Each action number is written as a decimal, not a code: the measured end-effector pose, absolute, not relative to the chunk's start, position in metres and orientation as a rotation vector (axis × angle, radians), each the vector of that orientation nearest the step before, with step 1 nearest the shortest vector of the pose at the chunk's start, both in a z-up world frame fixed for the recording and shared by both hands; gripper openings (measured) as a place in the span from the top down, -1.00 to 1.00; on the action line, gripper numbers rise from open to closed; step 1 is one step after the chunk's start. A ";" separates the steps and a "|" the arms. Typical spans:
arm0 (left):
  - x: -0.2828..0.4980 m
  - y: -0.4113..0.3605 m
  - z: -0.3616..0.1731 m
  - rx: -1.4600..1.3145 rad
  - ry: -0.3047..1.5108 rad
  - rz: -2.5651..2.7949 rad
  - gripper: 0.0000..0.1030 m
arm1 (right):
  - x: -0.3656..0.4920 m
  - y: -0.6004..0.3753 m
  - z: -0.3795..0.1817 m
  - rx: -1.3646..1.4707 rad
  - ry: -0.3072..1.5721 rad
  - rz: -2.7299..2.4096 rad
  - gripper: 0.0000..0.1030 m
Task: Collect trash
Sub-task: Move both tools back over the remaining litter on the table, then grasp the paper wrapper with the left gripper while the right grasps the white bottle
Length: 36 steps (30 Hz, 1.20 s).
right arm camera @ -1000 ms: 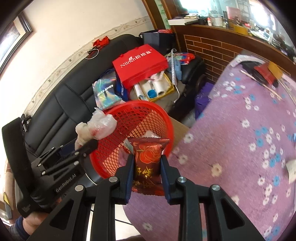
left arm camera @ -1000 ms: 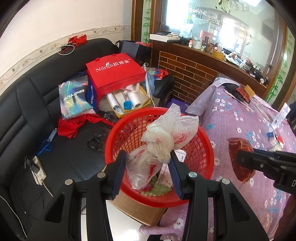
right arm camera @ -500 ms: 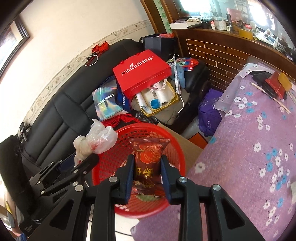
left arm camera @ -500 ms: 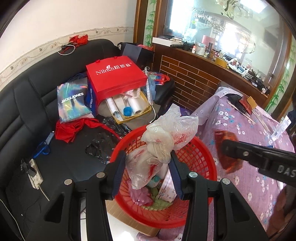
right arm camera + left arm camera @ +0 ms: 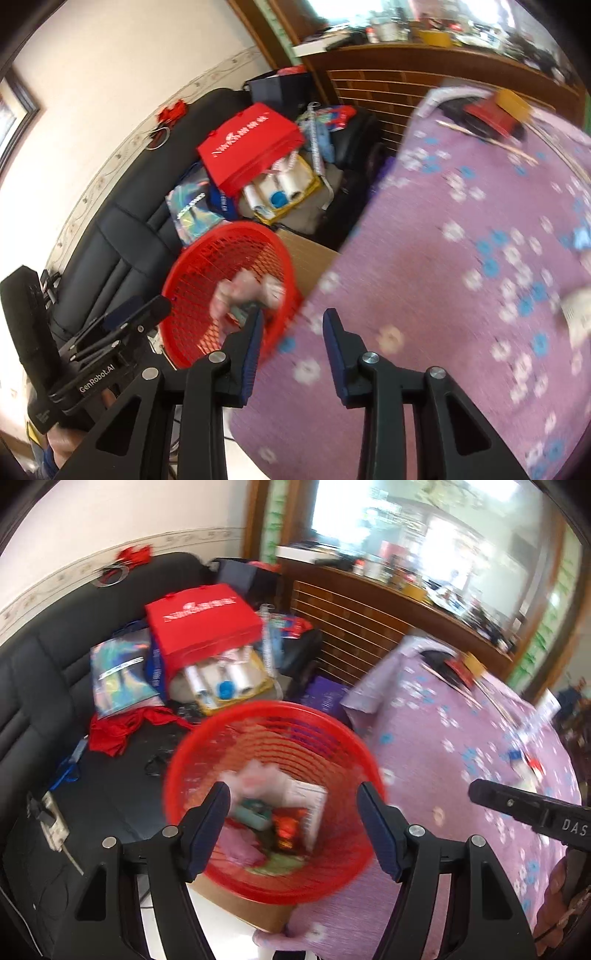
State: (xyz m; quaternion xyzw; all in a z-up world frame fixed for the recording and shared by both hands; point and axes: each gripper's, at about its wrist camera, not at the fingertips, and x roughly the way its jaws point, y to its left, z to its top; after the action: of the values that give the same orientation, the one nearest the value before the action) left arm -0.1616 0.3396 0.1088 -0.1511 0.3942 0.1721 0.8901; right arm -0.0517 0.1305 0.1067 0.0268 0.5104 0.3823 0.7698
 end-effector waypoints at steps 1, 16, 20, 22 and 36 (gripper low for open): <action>-0.157 0.330 0.107 -0.300 0.828 0.336 -0.36 | -0.052 0.124 0.104 0.063 1.114 0.819 0.29; -0.111 0.183 0.101 -0.113 0.927 -0.013 -0.40 | -0.044 -0.057 0.084 0.081 1.113 0.532 0.24; -0.099 0.151 0.102 -0.084 0.945 -0.092 -0.41 | -0.022 -0.113 0.085 0.026 1.077 0.423 0.12; -0.089 0.136 0.102 -0.077 0.967 -0.142 -0.42 | -0.007 -0.133 0.081 -0.010 1.081 0.393 0.08; -0.004 0.051 0.105 0.007 1.000 -0.282 -0.50 | 0.046 -0.147 0.033 -0.095 1.163 0.475 0.13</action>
State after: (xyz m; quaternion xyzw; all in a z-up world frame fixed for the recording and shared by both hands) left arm -0.0042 0.0514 0.1051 0.0034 0.4779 -0.1350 0.8680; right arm 0.0457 -0.1474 0.0331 -0.0446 0.5437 0.2221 0.8081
